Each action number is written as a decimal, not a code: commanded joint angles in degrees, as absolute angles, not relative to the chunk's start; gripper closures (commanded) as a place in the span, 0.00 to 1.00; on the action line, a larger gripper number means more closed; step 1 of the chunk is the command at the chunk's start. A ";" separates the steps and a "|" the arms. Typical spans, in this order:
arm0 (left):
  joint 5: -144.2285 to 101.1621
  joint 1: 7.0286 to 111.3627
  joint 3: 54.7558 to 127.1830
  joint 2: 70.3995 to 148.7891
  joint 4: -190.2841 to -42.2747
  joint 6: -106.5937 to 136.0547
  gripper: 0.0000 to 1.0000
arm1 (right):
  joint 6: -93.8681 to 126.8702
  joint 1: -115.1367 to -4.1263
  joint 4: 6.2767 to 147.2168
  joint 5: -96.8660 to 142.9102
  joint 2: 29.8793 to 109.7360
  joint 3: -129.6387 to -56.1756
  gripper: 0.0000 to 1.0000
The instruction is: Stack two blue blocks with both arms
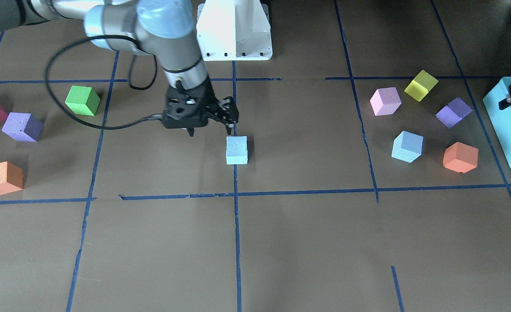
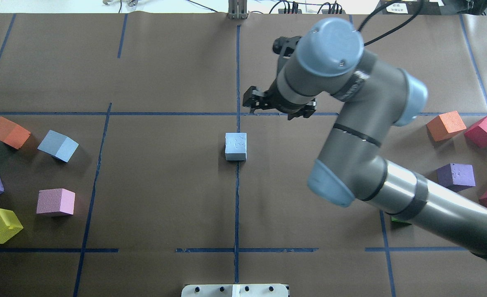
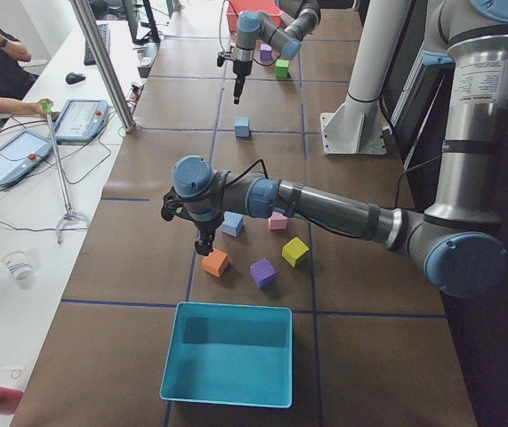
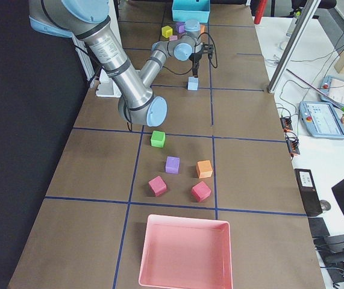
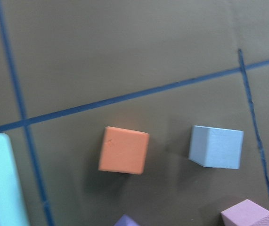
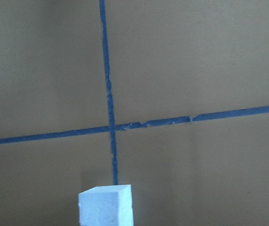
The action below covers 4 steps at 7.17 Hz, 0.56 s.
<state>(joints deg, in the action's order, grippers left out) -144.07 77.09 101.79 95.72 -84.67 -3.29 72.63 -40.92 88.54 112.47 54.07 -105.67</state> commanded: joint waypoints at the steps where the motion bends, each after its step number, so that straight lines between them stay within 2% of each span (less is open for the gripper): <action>1: -136.38 67.62 100.81 99.83 -84.81 -2.38 0.00 | 64.38 -51.02 88.42 120.55 65.09 -113.28 0.00; 2: -135.71 65.33 100.64 100.37 -87.08 2.93 0.00 | 58.77 -52.37 88.33 120.76 67.21 -113.12 0.00; 4: -135.18 61.98 95.74 100.46 -98.56 10.35 0.00 | 56.96 -52.38 88.33 120.24 68.38 -112.77 0.00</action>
